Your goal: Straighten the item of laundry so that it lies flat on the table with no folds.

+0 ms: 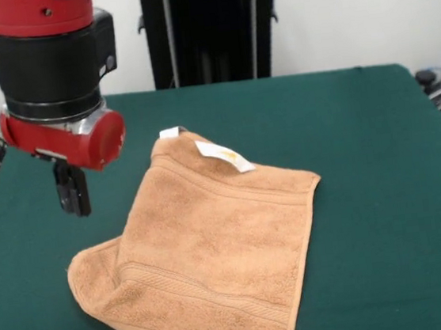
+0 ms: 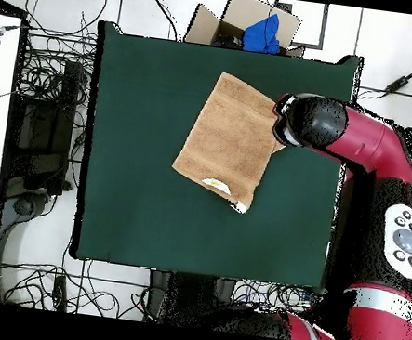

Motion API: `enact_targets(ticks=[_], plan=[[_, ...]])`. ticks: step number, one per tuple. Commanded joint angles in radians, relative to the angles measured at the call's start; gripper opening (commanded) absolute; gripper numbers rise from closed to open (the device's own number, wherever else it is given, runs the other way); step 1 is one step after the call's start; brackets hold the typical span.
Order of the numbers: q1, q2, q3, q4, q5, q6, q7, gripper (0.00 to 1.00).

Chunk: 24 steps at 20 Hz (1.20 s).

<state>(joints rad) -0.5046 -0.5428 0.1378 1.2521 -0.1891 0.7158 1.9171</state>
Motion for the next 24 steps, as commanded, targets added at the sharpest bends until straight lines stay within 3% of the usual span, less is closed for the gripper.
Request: enact_targets(ticks=[1,15,24], plan=[[0.065,-0.003,0.001,0.187,0.018,0.055,0.113,0.0],[0.15,0.001,-0.039,0.221,0.057,0.024,0.212,0.0],[0.165,0.014,-0.053,0.216,0.085,0.018,0.205,0.0]])
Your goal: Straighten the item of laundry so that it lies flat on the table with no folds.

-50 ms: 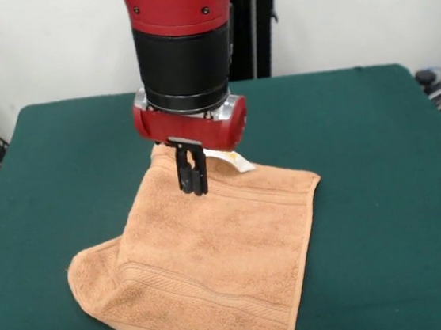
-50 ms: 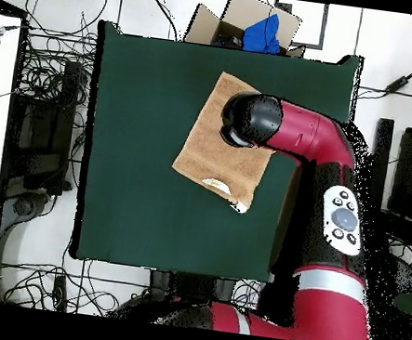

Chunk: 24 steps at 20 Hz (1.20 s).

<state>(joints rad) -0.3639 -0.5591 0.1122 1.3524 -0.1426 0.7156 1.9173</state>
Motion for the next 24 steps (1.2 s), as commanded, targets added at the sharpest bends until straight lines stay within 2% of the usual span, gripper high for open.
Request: enact_targets(ticks=[1,13,24], plan=[[0.026,0.033,-0.03,0.117,0.041,0.013,0.205,0.0],[0.068,0.079,-0.052,0.111,0.055,-0.03,0.254,0.0],[0.171,0.125,-0.119,0.133,0.127,-0.097,0.376,0.0]])
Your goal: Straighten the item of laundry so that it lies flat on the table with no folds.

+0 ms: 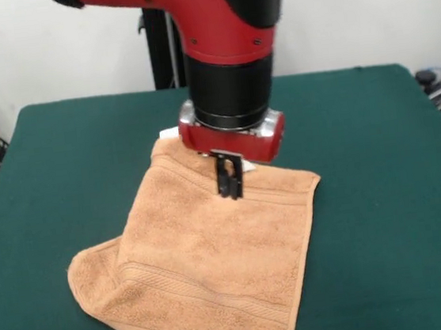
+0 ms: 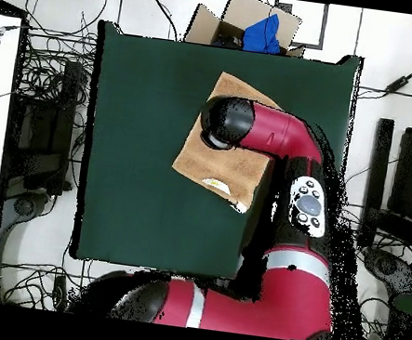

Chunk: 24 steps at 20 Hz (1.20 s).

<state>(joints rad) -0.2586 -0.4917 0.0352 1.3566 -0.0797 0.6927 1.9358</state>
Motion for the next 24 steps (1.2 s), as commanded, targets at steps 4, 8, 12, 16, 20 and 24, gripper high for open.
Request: enact_targets(ticks=[4,8,12,16,20,24], plan=[[0.078,0.063,-0.051,0.148,0.106,-0.088,0.363,0.0],[0.094,0.083,-0.065,0.158,0.14,-0.106,0.365,0.0],[0.106,0.111,-0.076,0.157,0.162,-0.126,0.354,0.0],[0.106,0.152,-0.087,0.142,0.172,-0.171,0.336,0.0],[0.093,0.161,-0.079,0.146,0.178,-0.193,0.313,0.0],[0.071,0.163,-0.069,0.159,0.175,-0.208,0.283,0.0]])
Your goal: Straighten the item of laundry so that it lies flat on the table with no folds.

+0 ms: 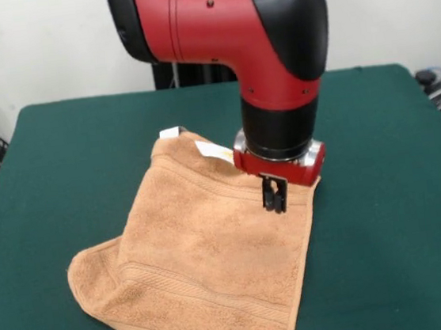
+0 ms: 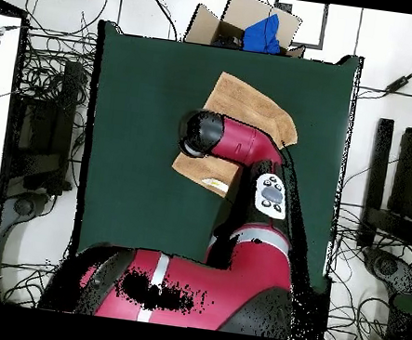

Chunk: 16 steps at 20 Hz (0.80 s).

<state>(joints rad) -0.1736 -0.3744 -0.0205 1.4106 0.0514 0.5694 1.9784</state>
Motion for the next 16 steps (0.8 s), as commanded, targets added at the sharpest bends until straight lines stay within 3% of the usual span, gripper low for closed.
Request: enact_targets(ticks=[1,16], plan=[[-0.018,0.047,-0.012,0.107,0.043,-0.084,0.235,0.0],[-0.022,0.159,-0.022,0.06,0.055,-0.141,0.244,0.0]])
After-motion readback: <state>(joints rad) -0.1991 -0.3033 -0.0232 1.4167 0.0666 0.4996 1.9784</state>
